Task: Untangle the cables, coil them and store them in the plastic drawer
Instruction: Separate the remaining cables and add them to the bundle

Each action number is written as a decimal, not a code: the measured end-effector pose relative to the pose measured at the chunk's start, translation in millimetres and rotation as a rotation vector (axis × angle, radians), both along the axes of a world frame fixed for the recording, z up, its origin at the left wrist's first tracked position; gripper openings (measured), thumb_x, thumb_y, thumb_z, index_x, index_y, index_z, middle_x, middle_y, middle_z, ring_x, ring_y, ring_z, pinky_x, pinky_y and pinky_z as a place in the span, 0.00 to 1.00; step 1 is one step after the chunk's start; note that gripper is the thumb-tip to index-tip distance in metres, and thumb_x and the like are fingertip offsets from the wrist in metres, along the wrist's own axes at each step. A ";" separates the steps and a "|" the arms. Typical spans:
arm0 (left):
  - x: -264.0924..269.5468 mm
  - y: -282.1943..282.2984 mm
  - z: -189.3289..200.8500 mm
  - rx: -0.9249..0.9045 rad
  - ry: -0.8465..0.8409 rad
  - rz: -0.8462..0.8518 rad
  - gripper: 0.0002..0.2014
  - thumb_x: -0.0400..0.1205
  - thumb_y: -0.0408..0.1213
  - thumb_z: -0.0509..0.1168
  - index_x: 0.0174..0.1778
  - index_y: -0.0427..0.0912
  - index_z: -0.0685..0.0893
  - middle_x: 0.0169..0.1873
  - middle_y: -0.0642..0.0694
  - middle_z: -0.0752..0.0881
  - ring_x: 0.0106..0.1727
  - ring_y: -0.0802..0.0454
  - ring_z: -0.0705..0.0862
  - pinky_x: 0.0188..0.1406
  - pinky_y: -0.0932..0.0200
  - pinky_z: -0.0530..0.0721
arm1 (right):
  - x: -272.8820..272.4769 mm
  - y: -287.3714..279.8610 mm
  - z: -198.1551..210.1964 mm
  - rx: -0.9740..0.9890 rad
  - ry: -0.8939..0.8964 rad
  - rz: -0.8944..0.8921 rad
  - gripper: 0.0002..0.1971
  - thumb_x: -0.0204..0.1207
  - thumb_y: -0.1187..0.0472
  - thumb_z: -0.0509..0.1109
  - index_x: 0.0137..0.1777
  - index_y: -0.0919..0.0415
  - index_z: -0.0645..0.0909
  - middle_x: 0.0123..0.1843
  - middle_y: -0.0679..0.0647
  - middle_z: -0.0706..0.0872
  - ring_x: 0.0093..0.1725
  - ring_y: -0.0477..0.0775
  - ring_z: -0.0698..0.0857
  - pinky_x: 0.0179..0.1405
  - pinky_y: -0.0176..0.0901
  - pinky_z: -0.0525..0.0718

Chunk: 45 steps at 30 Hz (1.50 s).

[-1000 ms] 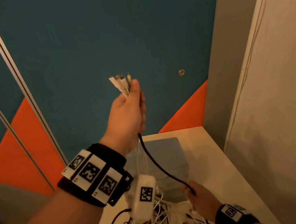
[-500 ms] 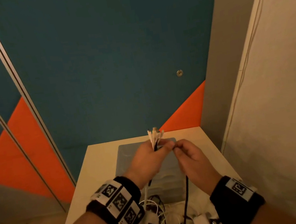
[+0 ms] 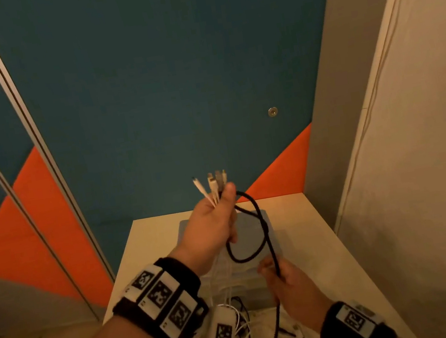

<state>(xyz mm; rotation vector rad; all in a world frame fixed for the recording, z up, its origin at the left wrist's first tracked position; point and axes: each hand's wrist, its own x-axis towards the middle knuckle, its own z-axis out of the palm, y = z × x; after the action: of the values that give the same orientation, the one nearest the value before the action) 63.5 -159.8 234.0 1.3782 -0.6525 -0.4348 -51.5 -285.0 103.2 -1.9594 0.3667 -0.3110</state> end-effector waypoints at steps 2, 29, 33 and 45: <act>2.3 3.0 10.5 -0.077 0.080 -0.011 0.18 0.88 0.53 0.56 0.35 0.48 0.67 0.22 0.51 0.62 0.22 0.54 0.61 0.26 0.55 0.69 | -5.9 0.4 -20.5 0.015 0.123 -0.002 0.05 0.84 0.52 0.61 0.48 0.47 0.77 0.26 0.46 0.80 0.27 0.44 0.80 0.35 0.43 0.80; -20.2 -2.6 -35.7 0.154 -0.151 -0.002 0.07 0.82 0.39 0.71 0.46 0.38 0.88 0.37 0.38 0.89 0.39 0.48 0.87 0.41 0.54 0.86 | 14.3 14.8 53.4 0.105 -0.352 0.054 0.12 0.86 0.62 0.60 0.62 0.45 0.79 0.39 0.44 0.84 0.35 0.39 0.79 0.35 0.33 0.76; -21.9 -1.3 -35.1 0.185 -0.211 -0.003 0.13 0.85 0.38 0.67 0.36 0.36 0.85 0.26 0.49 0.81 0.26 0.60 0.77 0.28 0.66 0.75 | 12.5 15.2 49.7 0.093 -0.340 0.051 0.08 0.84 0.62 0.62 0.54 0.49 0.80 0.35 0.46 0.81 0.33 0.42 0.76 0.35 0.41 0.74; -13.0 8.9 -3.6 0.005 -0.113 -0.005 0.15 0.86 0.53 0.60 0.36 0.54 0.84 0.23 0.47 0.67 0.24 0.53 0.61 0.28 0.49 0.57 | -7.8 9.3 -25.7 -0.011 0.035 0.071 0.03 0.82 0.53 0.64 0.49 0.42 0.77 0.36 0.44 0.82 0.30 0.43 0.80 0.38 0.50 0.82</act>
<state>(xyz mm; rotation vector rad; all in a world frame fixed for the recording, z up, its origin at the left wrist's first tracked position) 50.5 -150.9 230.4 1.4140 -0.7478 -0.3645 -59.3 -275.7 77.5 -1.9860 0.3174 -0.2336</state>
